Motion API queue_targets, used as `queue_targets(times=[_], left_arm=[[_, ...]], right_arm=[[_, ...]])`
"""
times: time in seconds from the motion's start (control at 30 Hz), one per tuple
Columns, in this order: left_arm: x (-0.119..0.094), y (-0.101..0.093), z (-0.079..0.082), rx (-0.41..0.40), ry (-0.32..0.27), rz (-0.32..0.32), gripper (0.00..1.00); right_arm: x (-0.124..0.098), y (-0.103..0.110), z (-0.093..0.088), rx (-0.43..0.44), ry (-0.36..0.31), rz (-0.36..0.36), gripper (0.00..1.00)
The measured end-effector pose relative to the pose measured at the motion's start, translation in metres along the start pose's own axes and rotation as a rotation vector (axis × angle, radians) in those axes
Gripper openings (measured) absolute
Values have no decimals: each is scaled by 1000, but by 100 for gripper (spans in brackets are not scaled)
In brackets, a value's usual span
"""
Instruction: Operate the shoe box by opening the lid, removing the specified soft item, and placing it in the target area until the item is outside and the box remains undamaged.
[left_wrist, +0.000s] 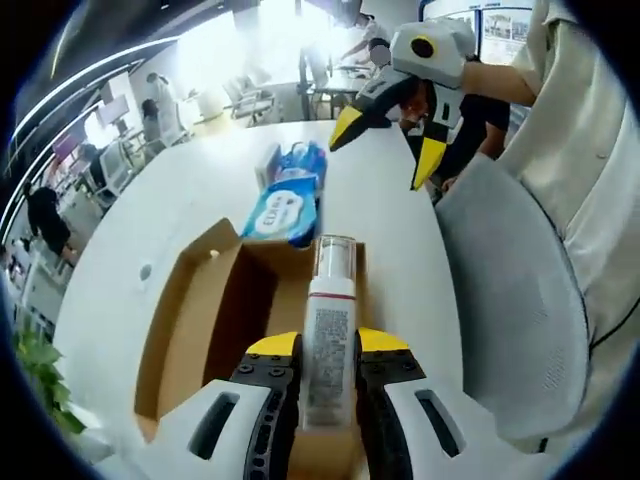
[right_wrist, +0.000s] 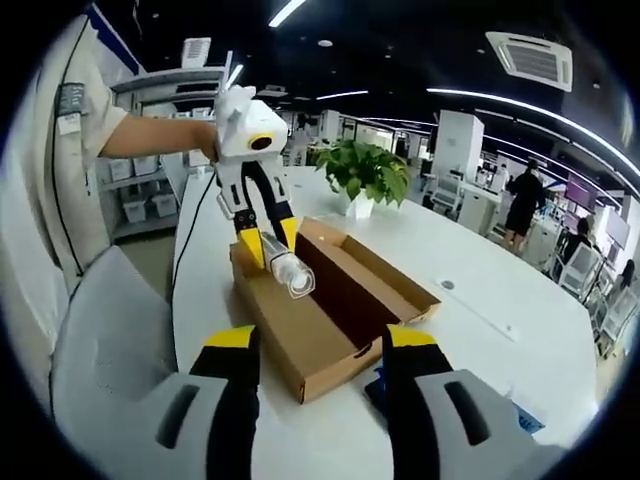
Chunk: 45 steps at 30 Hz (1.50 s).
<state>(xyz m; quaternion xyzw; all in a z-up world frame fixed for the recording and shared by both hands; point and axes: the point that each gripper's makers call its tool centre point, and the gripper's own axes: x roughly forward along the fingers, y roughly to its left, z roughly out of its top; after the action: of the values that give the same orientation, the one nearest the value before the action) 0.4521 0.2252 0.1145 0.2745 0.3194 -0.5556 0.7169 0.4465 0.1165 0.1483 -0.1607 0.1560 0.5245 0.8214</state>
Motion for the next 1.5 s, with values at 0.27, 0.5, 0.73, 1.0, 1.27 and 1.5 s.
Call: queue_targets(times=[0.27, 0.5, 0.73, 1.0, 1.27, 1.5], left_arm=[[3, -9, 8, 21, -14, -37, 18], [6, -18, 20, 37, -40, -68, 18], [10, -25, 26, 58, -45, -93, 18], [13, -34, 38, 90, -75, -131, 18], [12, -44, 51, 126, -130, -165, 18], [10, -44, 55, 142, -176, -180, 18]], right_arm=[[8, 7, 3, -15, -5, 32, 41], [13, 14, 5, -28, -9, 62, 37], [18, 21, 7, -46, -11, 90, 33], [22, 29, 9, -71, -12, 130, 32], [21, 35, 15, -94, -30, 153, 26], [18, 40, 19, -123, -38, 163, 20]])
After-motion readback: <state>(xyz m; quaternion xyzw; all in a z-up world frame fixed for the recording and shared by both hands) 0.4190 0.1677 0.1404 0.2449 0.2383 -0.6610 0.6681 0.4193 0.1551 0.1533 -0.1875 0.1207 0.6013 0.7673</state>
